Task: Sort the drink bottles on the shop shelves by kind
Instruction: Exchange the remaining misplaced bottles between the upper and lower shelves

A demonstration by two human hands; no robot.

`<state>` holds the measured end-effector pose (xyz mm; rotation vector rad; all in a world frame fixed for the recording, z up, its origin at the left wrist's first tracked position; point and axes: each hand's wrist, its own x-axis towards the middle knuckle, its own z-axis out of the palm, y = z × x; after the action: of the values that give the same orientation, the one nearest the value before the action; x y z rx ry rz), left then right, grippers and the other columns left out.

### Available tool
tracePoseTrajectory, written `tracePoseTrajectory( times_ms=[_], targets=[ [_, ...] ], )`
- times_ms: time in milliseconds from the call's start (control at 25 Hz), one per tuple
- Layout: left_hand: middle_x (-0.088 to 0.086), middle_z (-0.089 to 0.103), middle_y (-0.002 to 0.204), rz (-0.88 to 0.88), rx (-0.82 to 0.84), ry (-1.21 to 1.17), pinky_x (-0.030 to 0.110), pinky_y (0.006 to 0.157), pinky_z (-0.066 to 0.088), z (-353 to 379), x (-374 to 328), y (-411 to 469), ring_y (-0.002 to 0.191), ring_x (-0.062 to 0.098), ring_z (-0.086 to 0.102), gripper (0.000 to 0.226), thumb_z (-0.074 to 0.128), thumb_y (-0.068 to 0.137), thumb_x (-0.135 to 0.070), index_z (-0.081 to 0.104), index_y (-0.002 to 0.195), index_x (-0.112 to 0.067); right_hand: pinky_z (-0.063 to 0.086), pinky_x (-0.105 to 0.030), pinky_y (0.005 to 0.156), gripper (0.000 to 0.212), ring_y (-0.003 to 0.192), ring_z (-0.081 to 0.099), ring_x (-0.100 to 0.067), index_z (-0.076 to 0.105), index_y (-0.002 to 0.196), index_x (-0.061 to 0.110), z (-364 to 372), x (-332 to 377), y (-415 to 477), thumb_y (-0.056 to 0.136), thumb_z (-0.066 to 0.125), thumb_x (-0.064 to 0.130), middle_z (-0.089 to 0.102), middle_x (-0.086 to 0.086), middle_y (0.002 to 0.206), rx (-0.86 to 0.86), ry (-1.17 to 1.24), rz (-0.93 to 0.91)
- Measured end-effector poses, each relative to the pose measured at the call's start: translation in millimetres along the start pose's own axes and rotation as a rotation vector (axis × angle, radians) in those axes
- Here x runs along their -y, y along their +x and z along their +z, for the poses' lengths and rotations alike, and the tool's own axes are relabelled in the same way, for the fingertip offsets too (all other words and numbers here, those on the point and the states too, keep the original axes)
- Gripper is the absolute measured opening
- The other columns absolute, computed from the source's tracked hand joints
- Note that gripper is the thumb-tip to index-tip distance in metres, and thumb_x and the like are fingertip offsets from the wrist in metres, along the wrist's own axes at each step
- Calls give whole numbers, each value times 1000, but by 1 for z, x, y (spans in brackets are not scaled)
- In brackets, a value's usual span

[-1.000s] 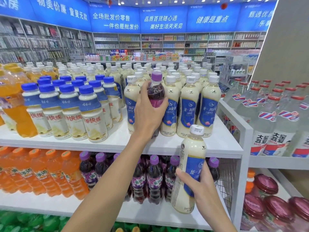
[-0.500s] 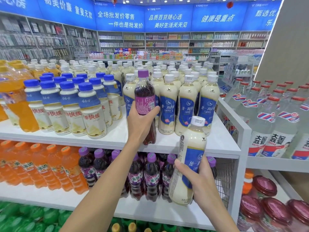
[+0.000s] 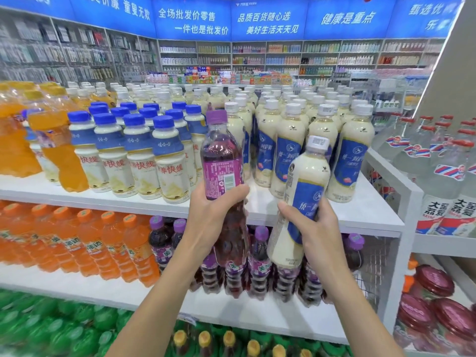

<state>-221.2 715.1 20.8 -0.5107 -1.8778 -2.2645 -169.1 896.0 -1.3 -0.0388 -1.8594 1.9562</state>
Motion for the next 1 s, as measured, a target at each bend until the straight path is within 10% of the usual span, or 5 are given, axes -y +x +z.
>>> tracePoseTrajectory(
  times_ms=[1000],
  targets=[
    [16,72,85,-137,166,-18,52,79,57,-93,7,1,76,30,69,49,83,64,-45,69,94,-9,45,-6,62,35,73,62,9,54,111,13,114,-14,91,89,78,27,69,4,99,-270,-277,-110]
  ],
)
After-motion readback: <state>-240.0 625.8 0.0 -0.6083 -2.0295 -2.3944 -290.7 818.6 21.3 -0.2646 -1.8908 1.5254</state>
